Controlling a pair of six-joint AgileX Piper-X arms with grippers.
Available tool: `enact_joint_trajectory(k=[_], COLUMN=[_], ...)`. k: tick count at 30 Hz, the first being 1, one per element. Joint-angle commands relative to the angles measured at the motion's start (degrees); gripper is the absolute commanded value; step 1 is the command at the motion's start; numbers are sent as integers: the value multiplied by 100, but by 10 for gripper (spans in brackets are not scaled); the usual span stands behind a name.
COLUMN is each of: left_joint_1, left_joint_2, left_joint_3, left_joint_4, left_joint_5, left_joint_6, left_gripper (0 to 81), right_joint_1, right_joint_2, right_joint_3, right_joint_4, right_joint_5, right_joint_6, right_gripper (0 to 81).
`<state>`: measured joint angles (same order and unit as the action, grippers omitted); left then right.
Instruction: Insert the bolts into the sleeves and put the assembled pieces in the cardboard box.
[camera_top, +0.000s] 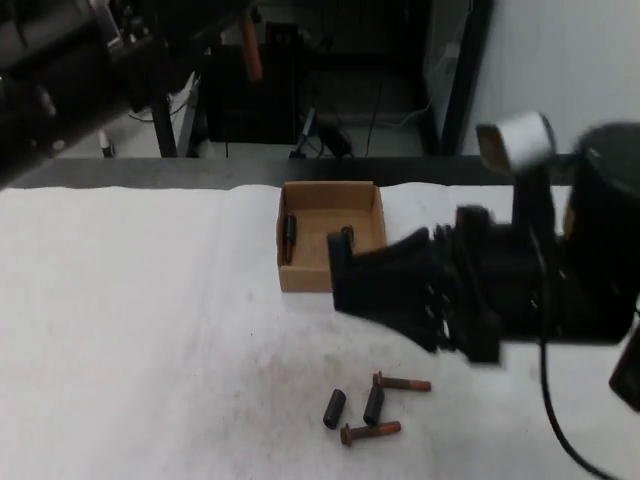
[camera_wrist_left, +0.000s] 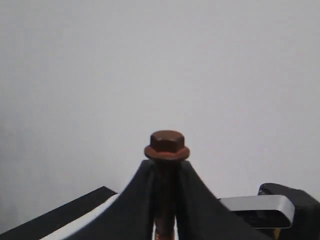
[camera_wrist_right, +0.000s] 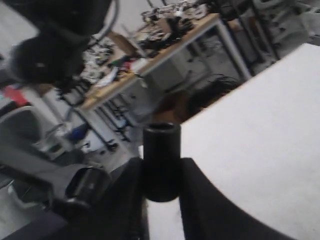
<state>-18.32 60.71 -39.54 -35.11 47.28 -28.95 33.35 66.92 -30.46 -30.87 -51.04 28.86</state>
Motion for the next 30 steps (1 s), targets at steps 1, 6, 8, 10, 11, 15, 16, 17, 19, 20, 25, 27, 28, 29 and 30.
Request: enact_joint_trajectory(k=[1, 6, 8, 10, 11, 15, 16, 17, 19, 20, 25, 27, 28, 29, 30], left_joint_1=[3, 3, 3, 3, 3, 3, 3, 3, 3, 3, 3, 3, 3, 3, 3], left_joint_2=[164, 659, 776, 824, 822, 822, 822, 822, 822, 822, 822, 822, 822, 822, 822], left_joint_3=[-19, 29, 85, 147, 169, 180, 180, 180, 180, 180, 305, 392, 436, 472, 515], left_joint_4=[-396, -457, -457, -457, -457, -501, -506, -506, -506, -506, -920, -1147, -1252, -1308, -1382], left_joint_5=[704, 1541, 1647, 1649, 1649, 1663, 1663, 1663, 1663, 1663, 1653, 1620, 1616, 1604, 1568], left_joint_6=[-393, -461, -401, -265, -208, -141, -141, -141, -141, -141, -207, -310, -355, -376, -411], left_gripper=[1, 1, 1, 1, 1, 1, 1, 1, 1, 1, 1, 1, 1, 1, 1], right_joint_1=[-20, -30, -73, -109, -136, -137, -137, -137, -137, -126, -126, -126, -126, -126, -126], right_joint_2=[6, 187, 346, 536, 648, 1082, 1155, 1240, 1371, 1425, 1587, 1612, 1611, 1611, 1611], right_joint_3=[140, 151, 151, 151, 151, 151, 139, 139, 120, 95, -227, -389, -441, -495, -544], right_joint_4=[-996, -1037, -1037, -1037, -1037, -1065, -1105, -1215, -1512, -1688, -1951, -1946, -1949, -1948, -1948], right_joint_5=[-872, -912, -888, -888, -888, -583, -513, -471, -459, -459, -459, -459, -459, -459, -470], right_joint_6=[342, 45, 48, 71, 70, 70, 31, 22, 104, 216, 386, 386, 386, 386, 386], right_gripper=[8, 8, 8, 8, 8, 8, 8, 8, 8, 8, 8, 8, 8, 8, 8])
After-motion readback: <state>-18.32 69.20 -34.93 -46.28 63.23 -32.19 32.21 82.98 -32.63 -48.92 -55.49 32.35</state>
